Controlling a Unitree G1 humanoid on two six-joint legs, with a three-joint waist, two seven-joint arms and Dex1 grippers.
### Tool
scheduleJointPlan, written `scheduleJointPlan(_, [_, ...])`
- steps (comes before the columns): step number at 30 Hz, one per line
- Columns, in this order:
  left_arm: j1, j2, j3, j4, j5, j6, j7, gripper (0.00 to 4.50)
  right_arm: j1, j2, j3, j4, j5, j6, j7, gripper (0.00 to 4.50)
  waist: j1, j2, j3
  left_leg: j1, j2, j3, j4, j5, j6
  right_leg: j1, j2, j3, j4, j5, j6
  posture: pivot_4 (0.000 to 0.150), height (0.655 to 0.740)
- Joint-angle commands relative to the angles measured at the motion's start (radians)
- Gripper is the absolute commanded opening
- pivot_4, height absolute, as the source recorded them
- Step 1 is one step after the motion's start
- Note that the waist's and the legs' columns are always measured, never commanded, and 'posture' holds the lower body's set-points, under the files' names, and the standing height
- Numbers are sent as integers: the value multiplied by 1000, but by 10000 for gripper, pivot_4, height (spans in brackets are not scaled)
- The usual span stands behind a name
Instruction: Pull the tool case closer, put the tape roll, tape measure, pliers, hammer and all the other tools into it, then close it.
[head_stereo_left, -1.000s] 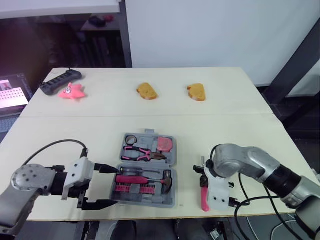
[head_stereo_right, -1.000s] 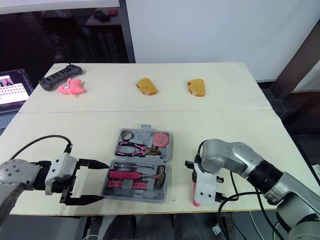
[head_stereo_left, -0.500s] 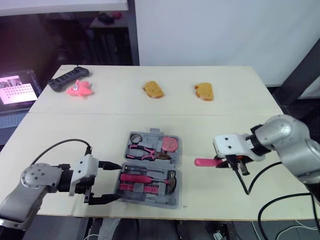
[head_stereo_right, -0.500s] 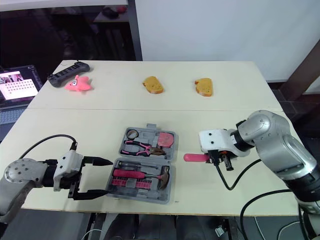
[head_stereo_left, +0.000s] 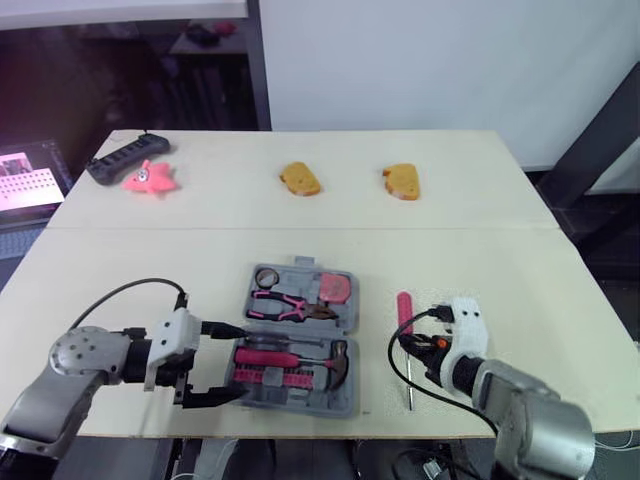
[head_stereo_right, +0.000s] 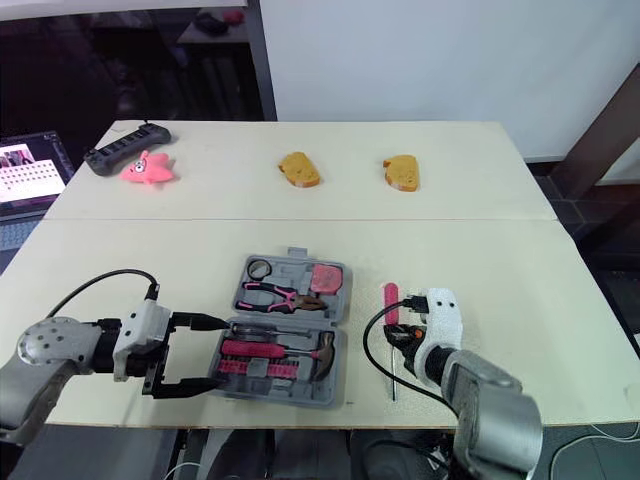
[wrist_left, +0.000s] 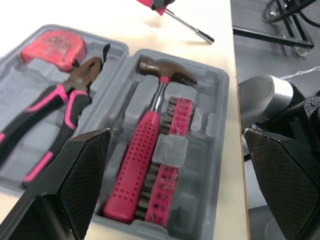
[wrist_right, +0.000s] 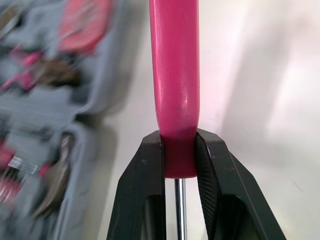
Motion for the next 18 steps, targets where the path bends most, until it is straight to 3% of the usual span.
scheduleJointPlan(1, [-4,4,9,-13,-7,-9,-1,45000,15,48,35,27,-66,11,-119,3175,-4,-2,-1,0,0,0,0,1,-1,0,0,0,0,-1,-2,1500,7400])
scheduleJointPlan(5, [-11,3,6,-17,-9,-2,2,45000,23,36,79,89,-50,11,-170,3175,1,-6,-4,0,0,0,0,1,-2,1,-1,0,-1,-1,-3,1500,7400])
scheduleJointPlan(10, [-20,2,1,-14,-11,2,-1,45000,11,74,19,219,-47,11,-244,3175,9,-10,-13,0,0,0,-1,1,-2,2,-1,0,-3,-1,-2,1500,7400])
scheduleJointPlan(14, [-29,4,2,-5,-11,2,-6,45000,-2,91,-27,245,-23,11,-271,3175,14,-20,-22,1,0,0,-5,1,-2,5,-1,0,-8,-1,-2,1500,7400])
scheduleJointPlan(18, [-35,5,3,4,-10,1,-10,45000,-17,130,-77,229,25,11,-285,23129,14,-19,-22,1,-1,0,-5,1,-2,5,-2,0,-9,-1,-2,1500,7400])
